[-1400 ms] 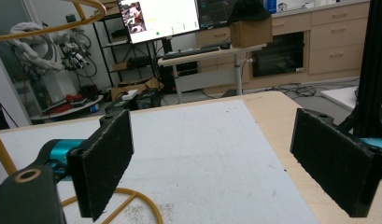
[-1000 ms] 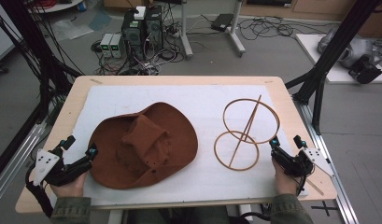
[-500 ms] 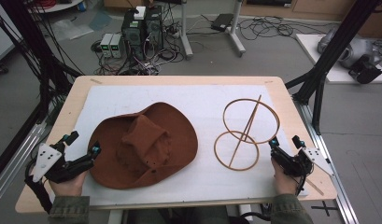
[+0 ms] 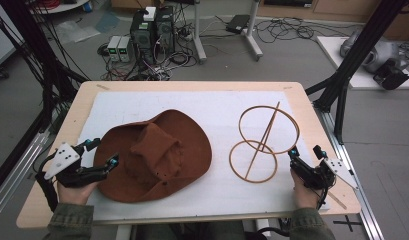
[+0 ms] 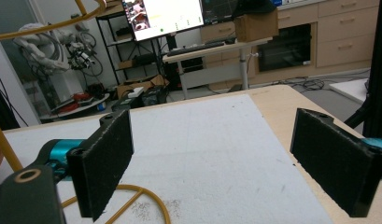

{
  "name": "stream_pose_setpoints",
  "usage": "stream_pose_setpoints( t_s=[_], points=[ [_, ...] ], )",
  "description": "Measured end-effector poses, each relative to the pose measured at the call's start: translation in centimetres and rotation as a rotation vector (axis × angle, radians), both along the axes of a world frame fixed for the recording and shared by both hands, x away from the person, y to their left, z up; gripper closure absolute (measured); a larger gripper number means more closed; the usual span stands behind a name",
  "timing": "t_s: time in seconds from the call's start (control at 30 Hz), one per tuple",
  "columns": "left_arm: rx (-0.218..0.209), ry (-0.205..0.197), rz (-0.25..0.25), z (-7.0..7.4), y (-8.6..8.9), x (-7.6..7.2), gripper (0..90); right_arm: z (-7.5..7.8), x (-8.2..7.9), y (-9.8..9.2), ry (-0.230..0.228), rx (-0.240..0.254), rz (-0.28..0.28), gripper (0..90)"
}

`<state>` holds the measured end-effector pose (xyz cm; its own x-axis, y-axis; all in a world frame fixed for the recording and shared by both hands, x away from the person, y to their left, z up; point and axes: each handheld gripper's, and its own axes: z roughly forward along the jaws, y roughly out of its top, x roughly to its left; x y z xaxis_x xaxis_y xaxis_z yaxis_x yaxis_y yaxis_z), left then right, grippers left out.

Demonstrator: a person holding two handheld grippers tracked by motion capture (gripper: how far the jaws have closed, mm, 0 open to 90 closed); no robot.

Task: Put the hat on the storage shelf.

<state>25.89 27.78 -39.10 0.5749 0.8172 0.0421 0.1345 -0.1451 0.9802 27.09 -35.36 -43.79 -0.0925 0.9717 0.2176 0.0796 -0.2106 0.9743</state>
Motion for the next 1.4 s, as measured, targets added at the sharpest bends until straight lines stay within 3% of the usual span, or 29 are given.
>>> stream_pose_setpoints(
  t_s=[0.2,0.43,0.63,0.93,1.2,1.4],
  points=[
    [0.028,0.017,-0.036,0.5,-1.1,1.5,21.9,0.0,0.0,0.0,0.002,-0.003,0.003,12.5],
    [0.03,0.038,-0.076,0.9,-1.6,2.2,21.8,0.0,0.0,0.0,-0.002,-0.005,0.004,12.4],
    [0.083,0.095,-0.111,0.5,-2.0,3.0,21.9,0.0,0.1,0.0,-0.002,-0.013,0.009,12.4],
    [0.118,0.179,-0.207,-0.4,-3.1,4.0,21.8,0.0,0.1,0.0,-0.001,-0.009,0.007,12.4],
    [0.122,0.278,-0.278,-1.6,-3.9,5.4,21.7,0.0,0.1,0.1,0.003,-0.011,0.011,12.4],
    [0.121,0.296,-0.283,-2.2,-4.3,6.1,22.0,0.0,0.1,0.1,-0.002,-0.019,0.014,12.5]
  ],
)
